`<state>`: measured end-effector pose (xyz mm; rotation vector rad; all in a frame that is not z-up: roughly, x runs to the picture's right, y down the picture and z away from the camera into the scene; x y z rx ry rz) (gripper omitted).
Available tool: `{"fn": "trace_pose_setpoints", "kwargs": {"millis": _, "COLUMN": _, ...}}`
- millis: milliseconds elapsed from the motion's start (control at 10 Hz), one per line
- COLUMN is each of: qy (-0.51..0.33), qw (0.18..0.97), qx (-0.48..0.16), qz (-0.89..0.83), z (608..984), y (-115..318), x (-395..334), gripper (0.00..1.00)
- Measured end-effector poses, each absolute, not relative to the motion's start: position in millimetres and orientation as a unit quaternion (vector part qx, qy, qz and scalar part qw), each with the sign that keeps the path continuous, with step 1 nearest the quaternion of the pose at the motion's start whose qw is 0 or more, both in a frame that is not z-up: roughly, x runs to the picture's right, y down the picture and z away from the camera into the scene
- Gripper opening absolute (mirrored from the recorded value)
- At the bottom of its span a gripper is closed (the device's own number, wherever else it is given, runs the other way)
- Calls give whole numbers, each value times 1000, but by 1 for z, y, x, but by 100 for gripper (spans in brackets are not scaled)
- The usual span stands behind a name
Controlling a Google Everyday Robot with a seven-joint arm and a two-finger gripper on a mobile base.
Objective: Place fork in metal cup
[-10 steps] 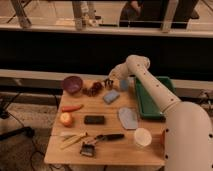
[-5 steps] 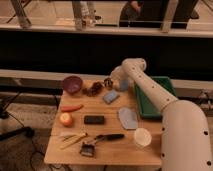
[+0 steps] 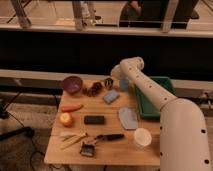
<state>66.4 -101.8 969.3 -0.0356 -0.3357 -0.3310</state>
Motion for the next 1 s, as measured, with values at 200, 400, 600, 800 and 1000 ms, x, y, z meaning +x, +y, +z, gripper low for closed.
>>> {"fn": "trace_pose_setpoints", "kwargs": {"millis": 200, "qy": -149, "qw": 973, "qx": -9, "qz": -176, "z": 975, "y": -104, "x": 71, "gripper": 0}}
{"fn": "trace_pose_setpoints", "kwargs": {"millis": 400, "qy": -128, "qw": 973, "qx": -4, "qz": -192, "z": 983, "y": -100, "x": 79, "gripper": 0}}
{"fn": "trace_pose_setpoints", "kwargs": {"millis": 600, "qy": -106, "qw": 972, "qx": -2, "qz": -208, "z": 990, "y": -96, "x": 92, "gripper": 0}}
{"fn": "trace_pose_setpoints", "kwargs": {"millis": 800, "qy": -89, "qw": 971, "qx": 5, "qz": -221, "z": 991, "y": -99, "x": 101, "gripper": 0}}
{"fn": "trace_pose_setpoints", "kwargs": {"millis": 1000, "qy": -79, "qw": 970, "qx": 14, "qz": -229, "z": 988, "y": -105, "x": 103, "gripper": 0}}
